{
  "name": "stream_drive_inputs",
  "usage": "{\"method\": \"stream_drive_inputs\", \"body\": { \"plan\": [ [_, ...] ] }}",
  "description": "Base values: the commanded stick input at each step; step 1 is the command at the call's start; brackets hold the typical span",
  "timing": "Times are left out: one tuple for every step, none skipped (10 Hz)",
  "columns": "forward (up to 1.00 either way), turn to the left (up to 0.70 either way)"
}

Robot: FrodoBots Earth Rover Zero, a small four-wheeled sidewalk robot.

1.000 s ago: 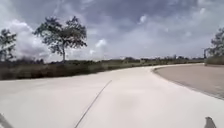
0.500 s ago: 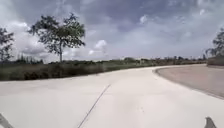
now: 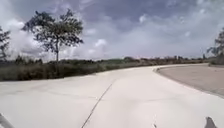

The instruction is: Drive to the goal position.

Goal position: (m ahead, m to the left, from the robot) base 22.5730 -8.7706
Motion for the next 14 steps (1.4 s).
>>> {"method": "stream_drive_inputs", "body": {
  "plan": [
    [0.70, 0.00],
    [0.70, 0.00],
    [0.70, 0.00],
    [0.70, 0.00],
    [0.70, 0.00],
    [0.70, 0.00],
    [0.70, 0.00],
    [0.70, 0.00],
    [0.70, 0.00],
    [0.70, 0.00],
    [0.70, 0.00],
    [0.70, 0.00],
    [0.70, 0.00],
    [0.70, 0.00]
  ]
}}
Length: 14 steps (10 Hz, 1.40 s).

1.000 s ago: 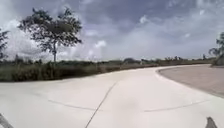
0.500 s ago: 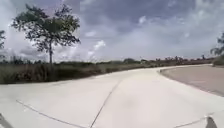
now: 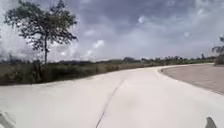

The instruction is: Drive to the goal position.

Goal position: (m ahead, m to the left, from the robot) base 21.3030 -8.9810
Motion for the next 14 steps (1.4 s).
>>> {"method": "stream_drive_inputs", "body": {
  "plan": [
    [0.70, 0.00],
    [0.70, -0.21],
    [0.70, -0.35],
    [0.70, -0.35],
    [0.70, -0.35],
    [0.70, -0.21],
    [0.70, 0.00],
    [0.70, 0.00],
    [0.70, -0.14],
    [0.70, -0.35],
    [0.70, -0.31],
    [0.70, 0.00],
    [0.70, 0.00],
    [0.70, 0.00]
  ]
}}
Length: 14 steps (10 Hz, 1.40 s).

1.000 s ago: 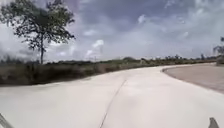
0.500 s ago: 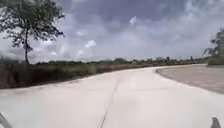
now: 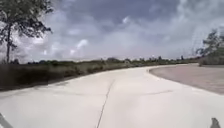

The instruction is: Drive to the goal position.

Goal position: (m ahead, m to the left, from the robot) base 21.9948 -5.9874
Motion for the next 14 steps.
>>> {"method": "stream_drive_inputs", "body": {
  "plan": [
    [0.70, 0.00],
    [0.70, 0.00],
    [0.70, 0.00],
    [0.70, 0.00],
    [0.70, 0.00],
    [0.70, 0.00],
    [0.70, 0.00],
    [0.70, 0.00],
    [0.70, 0.00],
    [0.70, 0.00],
    [0.70, 0.00],
    [0.70, 0.00],
    [0.70, 0.00],
    [0.70, 0.00]
  ]
}}
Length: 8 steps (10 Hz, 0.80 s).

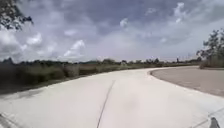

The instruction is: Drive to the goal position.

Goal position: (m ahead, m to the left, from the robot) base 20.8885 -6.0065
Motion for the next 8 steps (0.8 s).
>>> {"method": "stream_drive_inputs", "body": {
  "plan": [
    [0.70, -0.18],
    [0.70, -0.35],
    [0.70, -0.27],
    [0.70, 0.00],
    [0.70, 0.00],
    [0.70, 0.00],
    [0.70, 0.00],
    [0.70, 0.00]
  ]
}}
